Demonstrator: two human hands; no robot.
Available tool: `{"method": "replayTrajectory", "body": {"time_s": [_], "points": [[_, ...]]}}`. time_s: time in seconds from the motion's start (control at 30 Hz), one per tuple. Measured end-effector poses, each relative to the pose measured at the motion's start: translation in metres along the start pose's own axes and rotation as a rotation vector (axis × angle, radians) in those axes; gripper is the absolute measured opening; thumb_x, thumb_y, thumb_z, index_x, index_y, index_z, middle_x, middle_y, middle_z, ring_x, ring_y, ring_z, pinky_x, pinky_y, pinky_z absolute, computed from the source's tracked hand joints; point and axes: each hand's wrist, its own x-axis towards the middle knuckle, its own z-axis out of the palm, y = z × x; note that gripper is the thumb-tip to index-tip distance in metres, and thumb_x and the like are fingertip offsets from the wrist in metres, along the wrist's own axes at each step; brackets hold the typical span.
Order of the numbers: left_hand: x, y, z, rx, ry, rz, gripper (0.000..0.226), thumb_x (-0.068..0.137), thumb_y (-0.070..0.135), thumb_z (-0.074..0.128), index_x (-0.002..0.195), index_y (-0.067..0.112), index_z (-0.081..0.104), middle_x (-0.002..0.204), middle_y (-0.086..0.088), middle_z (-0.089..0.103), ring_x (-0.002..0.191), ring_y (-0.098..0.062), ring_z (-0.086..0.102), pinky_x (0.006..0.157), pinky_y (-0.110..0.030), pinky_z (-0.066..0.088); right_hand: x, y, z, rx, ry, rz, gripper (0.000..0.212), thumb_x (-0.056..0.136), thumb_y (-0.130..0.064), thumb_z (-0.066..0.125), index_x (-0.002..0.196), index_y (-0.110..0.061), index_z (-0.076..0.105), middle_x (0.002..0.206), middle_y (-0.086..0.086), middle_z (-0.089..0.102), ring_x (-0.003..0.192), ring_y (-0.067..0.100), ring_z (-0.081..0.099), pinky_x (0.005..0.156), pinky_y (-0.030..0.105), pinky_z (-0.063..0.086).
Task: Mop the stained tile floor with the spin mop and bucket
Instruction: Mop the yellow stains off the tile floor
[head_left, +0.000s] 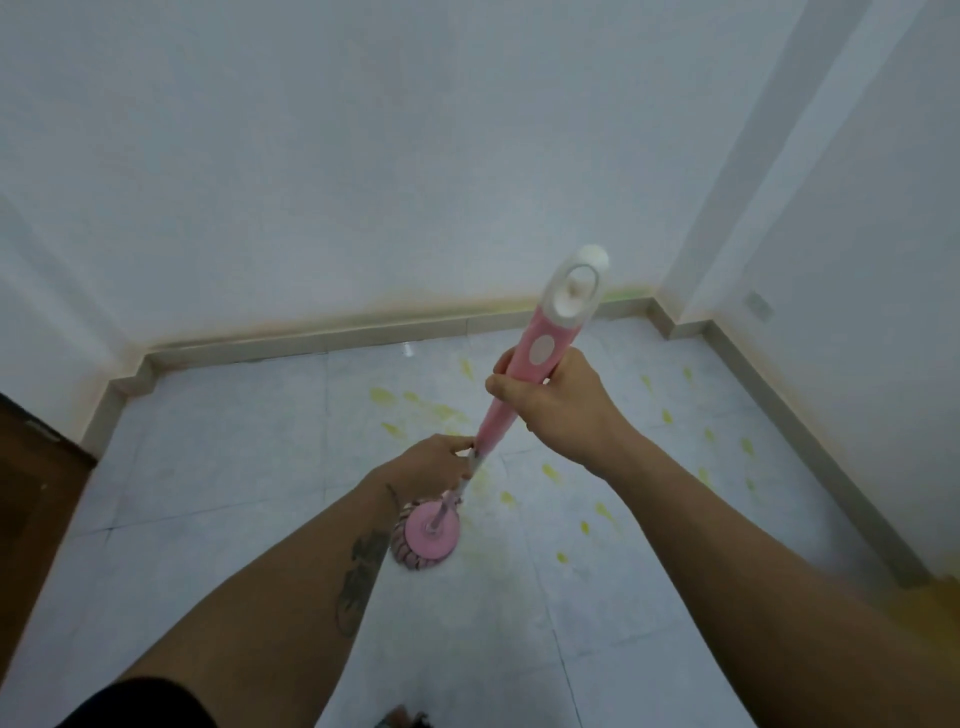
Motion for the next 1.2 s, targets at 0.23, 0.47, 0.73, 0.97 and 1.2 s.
{"method": "replayTrajectory", "body": {"time_s": [0.23, 0.47, 0.73, 0.97, 1.2], "points": [[-0.008, 0.025, 0.057, -0.329, 0.230, -0.128, 0.023, 0.100, 0.016, 0.046, 0.107, 0.008, 0.067, 0.096, -0.010, 0.068, 0.080, -0.022, 0.061, 0.067, -0.029, 0.052, -0.009, 0.017, -0.056, -0.135, -0.285, 0.010, 0.014, 0.076, -0.026, 0.070, 0.089, -0.021, 0.066, 0.083, 0.000, 0.072, 0.079, 0.020, 0.071, 0.075, 0.044, 0.061], [-0.017, 0.048, 0.099, -0.668, 0.282, -0.245, 0.040, 0.099, 0.036, 0.051, 0.111, 0.001, 0.066, 0.105, -0.020, 0.073, 0.086, -0.026, 0.067, 0.072, -0.032, 0.057, -0.019, 0.029, -0.113, -0.268, -0.567, -0.211, 0.024, 0.076, -0.011, 0.070, 0.098, -0.022, 0.068, 0.084, -0.012, 0.067, 0.080, 0.006, 0.064, 0.072, 0.028, 0.054], [-0.005, 0.056, 0.108, -0.807, 0.184, -0.322, 0.019, 0.084, 0.020, 0.061, 0.092, 0.005, 0.052, 0.078, -0.016, 0.058, 0.060, -0.020, 0.059, 0.048, -0.022, 0.046, -0.027, 0.047, -0.108, -0.289, -0.652, -0.213, 0.025, 0.080, -0.023, 0.067, 0.106, -0.026, 0.066, 0.098, -0.006, 0.071, 0.094, 0.013, 0.067, 0.087, 0.040, 0.057], [0.015, 0.068, 0.092, -1.027, 0.178, -0.318, 0.012, 0.085, 0.012, 0.052, 0.088, 0.001, 0.052, 0.069, -0.015, 0.054, 0.047, -0.015, 0.051, 0.040, -0.019, 0.044, -0.012, 0.030, -0.105, -0.198, -0.409, -0.199, 0.019, 0.074, -0.018, 0.068, 0.090, -0.028, 0.068, 0.084, -0.008, 0.071, 0.078, 0.007, 0.067, 0.073, 0.032, 0.059], [0.032, 0.049, 0.070, -1.104, 0.127, -0.316, 0.050, 0.082, 0.010, 0.055, 0.128, -0.009, 0.048, 0.089, -0.024, 0.063, 0.055, -0.023, 0.063, 0.046, -0.025, 0.052, 0.008, 0.016, -0.085, -0.320, -0.555, -0.128, 0.025, 0.079, -0.011, 0.066, 0.097, -0.028, 0.069, 0.087, -0.010, 0.070, 0.080, 0.007, 0.067, 0.065, 0.022, 0.054]]}}
